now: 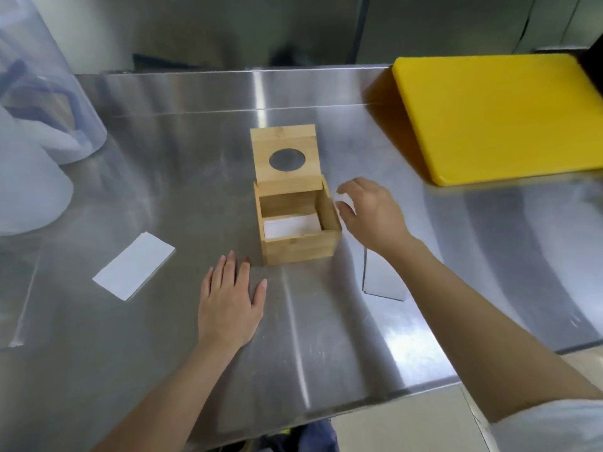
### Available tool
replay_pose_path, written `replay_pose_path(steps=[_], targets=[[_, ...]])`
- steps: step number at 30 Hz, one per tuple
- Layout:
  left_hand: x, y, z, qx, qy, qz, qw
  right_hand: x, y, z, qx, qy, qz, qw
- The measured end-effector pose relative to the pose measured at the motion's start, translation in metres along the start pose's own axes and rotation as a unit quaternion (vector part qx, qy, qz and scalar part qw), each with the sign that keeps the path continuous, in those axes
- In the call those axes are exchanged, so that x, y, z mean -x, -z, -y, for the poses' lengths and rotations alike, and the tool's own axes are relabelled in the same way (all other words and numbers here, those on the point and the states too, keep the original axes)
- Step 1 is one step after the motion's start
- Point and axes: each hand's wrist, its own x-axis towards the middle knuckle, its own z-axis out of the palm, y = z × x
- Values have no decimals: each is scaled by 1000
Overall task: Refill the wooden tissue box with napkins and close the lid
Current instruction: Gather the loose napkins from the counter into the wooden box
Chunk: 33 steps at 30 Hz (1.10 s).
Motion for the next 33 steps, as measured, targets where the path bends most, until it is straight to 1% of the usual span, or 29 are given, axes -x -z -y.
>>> replay_pose_path(steps=[2,4,5,7,10,12,16,18,21,26,28,30,32,33], targets=[[0,-1,1,0,5,3,1000,15,-4,-16,17,-104,-32,994],[-1,-1,1,5,4,1,1000,31,-6,-31,3,-231,-37,972],[-1,-2,0,9,4,0,1000,40,-8,-38,-4,-285,-26,958],[-1,-2,0,12,5,5,1000,57,-14,-52,-8,-353,11,936],[-1,-2,0,13,6,6,1000,78,-24,-64,-14,-424,68,903],[-1,-2,0,13,4,5,1000,85,-30,-66,4,-445,88,891],[-1,-3,0,17,4,4,1000,86,-38,-62,38,-427,93,899],[-1,-4,1,20,5,4,1000,83,-41,-60,15,-428,116,896],[0,-4,2,19,1,3,1000,79,-40,-55,-40,-445,143,883],[0,-2,2,22,-2,1,1000,78,-35,-50,-110,-434,139,883],[1,-2,2,22,-1,6,1000,79,-30,-51,-202,-452,113,862],[1,-2,2,22,-1,6,1000,81,-24,-53,-309,-469,85,823],[1,-1,1,25,0,5,1000,83,-19,-57,-372,-481,64,791],[1,-1,1,27,1,7,1000,83,-16,-59,-386,-483,56,784]])
